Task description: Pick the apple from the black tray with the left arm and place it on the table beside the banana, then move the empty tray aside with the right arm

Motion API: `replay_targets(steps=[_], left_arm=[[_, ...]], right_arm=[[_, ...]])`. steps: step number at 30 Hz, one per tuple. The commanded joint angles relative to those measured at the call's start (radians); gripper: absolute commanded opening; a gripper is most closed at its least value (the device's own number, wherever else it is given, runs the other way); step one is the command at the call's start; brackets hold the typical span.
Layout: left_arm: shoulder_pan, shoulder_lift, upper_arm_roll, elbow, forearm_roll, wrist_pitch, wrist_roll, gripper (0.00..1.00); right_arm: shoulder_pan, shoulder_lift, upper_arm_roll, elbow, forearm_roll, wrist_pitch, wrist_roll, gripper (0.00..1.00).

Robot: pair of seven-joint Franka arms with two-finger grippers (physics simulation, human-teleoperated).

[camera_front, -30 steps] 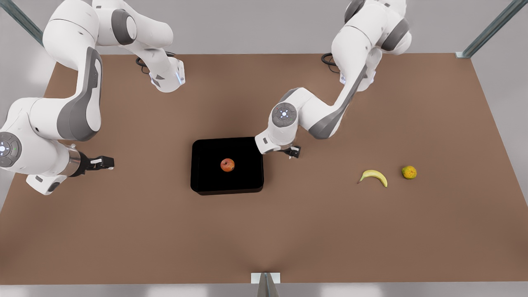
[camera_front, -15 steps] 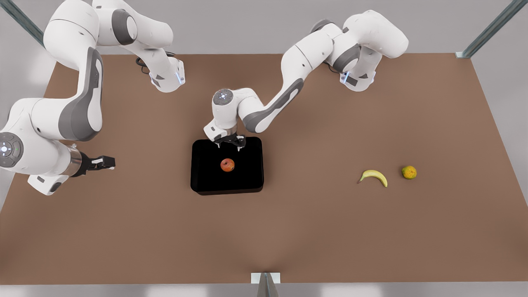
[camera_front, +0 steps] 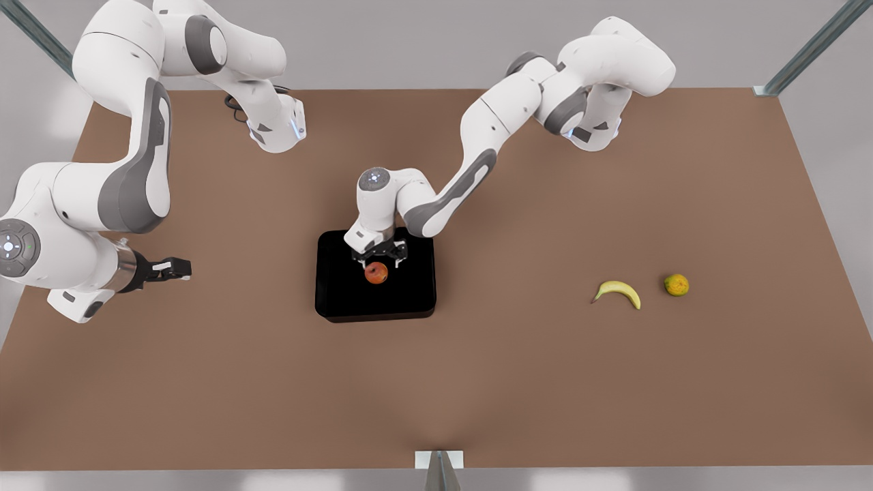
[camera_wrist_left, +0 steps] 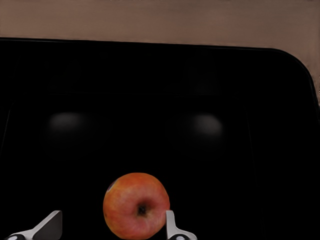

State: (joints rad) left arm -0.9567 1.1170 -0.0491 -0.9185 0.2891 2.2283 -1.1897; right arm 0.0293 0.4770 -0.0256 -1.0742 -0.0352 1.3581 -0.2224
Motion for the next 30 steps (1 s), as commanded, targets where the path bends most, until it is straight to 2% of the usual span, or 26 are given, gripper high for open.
replay_targets(steps=[1, 27, 28, 30], left_arm=[[0.000, 0.007, 0.000, 0.006, 0.004, 0.048, -0.180, 1.00], [-0.002, 0.112, 0.009, 0.066, 0.007, 0.146, -0.183, 1.00], [-0.002, 0.112, 0.009, 0.066, 0.007, 0.146, -0.183, 0.97], [-0.002, 0.112, 0.009, 0.064, 0.005, 0.145, -0.186, 0.72]], right_arm=[[0.001, -0.001, 0.001, 0.000, 0.000, -0.001, -0.002, 1.00], [0.001, 0.000, 0.003, 0.002, 0.000, -0.001, -0.002, 1.00], [0.001, 0.000, 0.003, 0.002, 0.000, -0.001, -0.002, 1.00], [0.001, -0.001, 0.003, 0.002, 0.000, -0.001, -0.002, 1.00]])
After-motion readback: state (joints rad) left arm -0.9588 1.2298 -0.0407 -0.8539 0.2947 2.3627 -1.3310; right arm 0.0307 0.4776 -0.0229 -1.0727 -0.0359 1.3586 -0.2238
